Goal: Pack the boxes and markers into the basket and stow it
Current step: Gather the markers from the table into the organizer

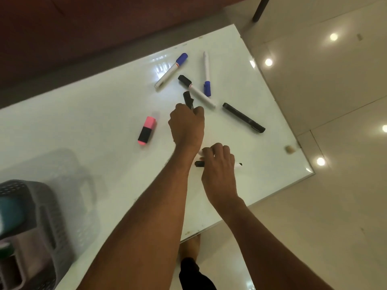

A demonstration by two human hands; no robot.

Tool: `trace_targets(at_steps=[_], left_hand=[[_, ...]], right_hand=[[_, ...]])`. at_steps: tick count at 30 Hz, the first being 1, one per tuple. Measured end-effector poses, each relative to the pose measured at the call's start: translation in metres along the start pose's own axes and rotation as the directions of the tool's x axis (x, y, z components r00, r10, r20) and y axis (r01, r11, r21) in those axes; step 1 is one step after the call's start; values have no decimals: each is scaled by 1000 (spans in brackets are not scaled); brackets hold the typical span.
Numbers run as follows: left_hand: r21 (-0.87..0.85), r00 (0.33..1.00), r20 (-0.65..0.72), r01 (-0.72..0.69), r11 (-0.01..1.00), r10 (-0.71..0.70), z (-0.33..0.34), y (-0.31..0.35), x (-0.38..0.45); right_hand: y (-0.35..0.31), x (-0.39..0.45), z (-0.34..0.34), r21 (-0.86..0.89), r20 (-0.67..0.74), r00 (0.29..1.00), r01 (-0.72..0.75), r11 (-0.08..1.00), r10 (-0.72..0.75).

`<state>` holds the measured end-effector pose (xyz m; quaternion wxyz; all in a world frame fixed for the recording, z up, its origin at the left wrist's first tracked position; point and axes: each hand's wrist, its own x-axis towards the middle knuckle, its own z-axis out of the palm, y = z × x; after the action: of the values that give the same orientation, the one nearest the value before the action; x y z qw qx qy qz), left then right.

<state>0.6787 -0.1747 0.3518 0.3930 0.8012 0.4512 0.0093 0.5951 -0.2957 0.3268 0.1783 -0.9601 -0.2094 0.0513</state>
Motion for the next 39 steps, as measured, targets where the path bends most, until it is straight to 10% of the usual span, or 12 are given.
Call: trace_targets(at_steps=[4, 8, 17, 29, 39], left_hand=[[-35, 996, -74, -61, 998, 58, -15, -17, -7], [-122, 990, -114, -100, 988, 86, -42, -40, -24], [-467, 976, -154, -209, 859, 154, -148, -96, -80], [-581, 898, -427, -365, 728, 110, -338, -214, -133], [-685, 837, -536, -359, 634, -105, -386, -329, -172]], right_hand=[[-7, 14, -18, 217, -89, 975, -179, 960, 202], [-28, 23, -43, 634, 45, 893, -373, 678, 449], [-137, 1, -47, 764, 183, 886, -401, 506, 426], [-345, -95, -51, 941, -63, 990, 16, 339, 129], [-408, -176, 3, 962, -116, 967, 53, 268, 227]])
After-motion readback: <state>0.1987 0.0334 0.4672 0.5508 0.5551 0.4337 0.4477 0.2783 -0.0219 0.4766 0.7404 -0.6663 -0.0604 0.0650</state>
